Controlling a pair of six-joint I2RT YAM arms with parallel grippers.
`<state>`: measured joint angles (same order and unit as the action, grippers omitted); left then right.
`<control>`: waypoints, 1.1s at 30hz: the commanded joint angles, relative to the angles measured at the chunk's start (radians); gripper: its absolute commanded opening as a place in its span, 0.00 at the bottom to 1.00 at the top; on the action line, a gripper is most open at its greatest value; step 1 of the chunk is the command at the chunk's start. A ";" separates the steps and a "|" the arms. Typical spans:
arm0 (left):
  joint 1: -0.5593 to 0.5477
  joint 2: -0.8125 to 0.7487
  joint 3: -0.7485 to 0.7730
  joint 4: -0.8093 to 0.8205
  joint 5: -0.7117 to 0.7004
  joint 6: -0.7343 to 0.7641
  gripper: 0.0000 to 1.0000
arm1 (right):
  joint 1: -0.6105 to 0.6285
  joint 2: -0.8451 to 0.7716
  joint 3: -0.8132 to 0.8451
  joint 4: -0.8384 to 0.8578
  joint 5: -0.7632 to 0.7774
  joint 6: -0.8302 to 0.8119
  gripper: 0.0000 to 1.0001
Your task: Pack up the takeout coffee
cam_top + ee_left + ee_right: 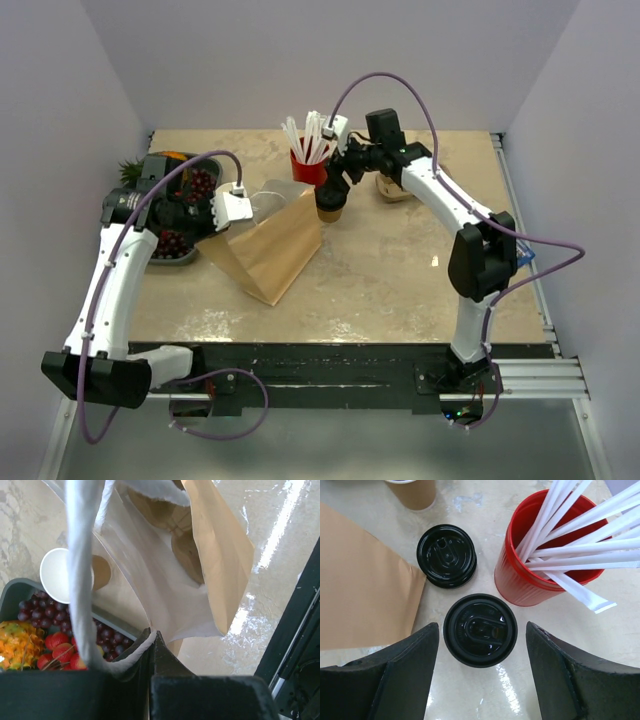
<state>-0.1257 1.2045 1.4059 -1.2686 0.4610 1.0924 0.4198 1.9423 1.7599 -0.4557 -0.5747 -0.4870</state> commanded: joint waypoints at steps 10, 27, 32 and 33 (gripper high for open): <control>0.032 0.052 0.096 -0.009 0.008 -0.072 0.16 | 0.010 0.092 0.050 -0.029 0.076 0.028 0.84; 0.032 0.092 0.123 -0.005 0.024 -0.115 0.17 | 0.028 0.132 0.053 -0.058 0.073 -0.045 0.85; 0.032 0.101 0.128 0.000 0.028 -0.129 0.17 | 0.037 0.138 0.053 -0.063 0.091 -0.061 0.81; 0.032 0.101 0.128 0.002 0.028 -0.134 0.17 | 0.039 0.138 0.056 -0.066 0.091 -0.061 0.81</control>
<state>-0.1001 1.2999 1.5005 -1.2697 0.4690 0.9871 0.4484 2.0747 1.7786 -0.5163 -0.5053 -0.5194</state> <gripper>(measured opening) 0.170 0.820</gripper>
